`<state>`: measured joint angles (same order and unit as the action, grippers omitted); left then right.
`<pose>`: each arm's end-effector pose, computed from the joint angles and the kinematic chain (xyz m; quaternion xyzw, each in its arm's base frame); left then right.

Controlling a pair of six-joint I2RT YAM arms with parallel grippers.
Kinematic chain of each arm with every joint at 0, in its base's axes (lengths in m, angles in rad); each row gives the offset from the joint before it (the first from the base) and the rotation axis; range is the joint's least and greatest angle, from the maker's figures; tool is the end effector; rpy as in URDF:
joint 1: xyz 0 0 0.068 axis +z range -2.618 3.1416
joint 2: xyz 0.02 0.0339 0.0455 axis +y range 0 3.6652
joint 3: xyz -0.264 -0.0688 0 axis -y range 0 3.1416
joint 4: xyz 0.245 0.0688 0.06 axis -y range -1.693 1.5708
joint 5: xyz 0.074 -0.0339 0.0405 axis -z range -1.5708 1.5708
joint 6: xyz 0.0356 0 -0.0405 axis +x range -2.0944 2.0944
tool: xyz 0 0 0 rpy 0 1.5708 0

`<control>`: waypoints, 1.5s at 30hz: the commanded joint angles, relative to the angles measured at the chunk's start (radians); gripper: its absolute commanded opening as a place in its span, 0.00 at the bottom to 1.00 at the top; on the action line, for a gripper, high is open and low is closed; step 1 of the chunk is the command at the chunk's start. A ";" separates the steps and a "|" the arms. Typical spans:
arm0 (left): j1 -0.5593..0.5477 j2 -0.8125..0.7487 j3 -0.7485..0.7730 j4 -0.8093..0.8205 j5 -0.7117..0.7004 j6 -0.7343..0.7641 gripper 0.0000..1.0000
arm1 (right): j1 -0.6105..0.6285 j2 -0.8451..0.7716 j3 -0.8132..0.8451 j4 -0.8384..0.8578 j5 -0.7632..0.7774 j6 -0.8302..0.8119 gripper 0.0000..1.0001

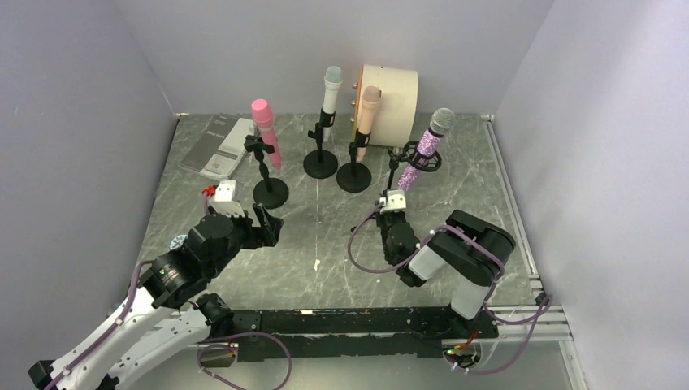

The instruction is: Attach the microphones to the stand

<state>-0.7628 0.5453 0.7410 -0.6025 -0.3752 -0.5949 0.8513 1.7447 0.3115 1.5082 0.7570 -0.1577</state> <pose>0.0967 -0.0744 0.3145 -0.0333 0.8264 -0.2178 0.5181 0.1886 0.1782 0.1465 -0.0683 0.6842 -0.0048 0.7261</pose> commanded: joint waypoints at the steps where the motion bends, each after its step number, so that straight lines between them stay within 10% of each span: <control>1: -0.001 0.002 0.037 0.037 0.008 0.008 0.89 | -0.070 -0.017 0.026 -0.016 0.021 -0.030 0.10; 11: -0.002 -0.004 0.034 0.030 0.002 0.004 0.89 | -0.150 0.022 0.154 -0.167 -0.047 0.029 0.15; 24: -0.001 -0.004 0.031 0.035 0.005 0.006 0.89 | -0.144 -0.057 0.055 -0.106 -0.054 0.136 0.53; 45: -0.001 -0.005 0.050 -0.001 0.011 -0.023 0.94 | -0.070 -0.446 0.002 -0.630 -0.081 0.334 0.78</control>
<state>-0.7628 0.5465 0.7410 -0.6098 -0.3649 -0.5987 0.7708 1.3857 0.3065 1.0370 0.6842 0.0834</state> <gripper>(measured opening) 0.926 0.774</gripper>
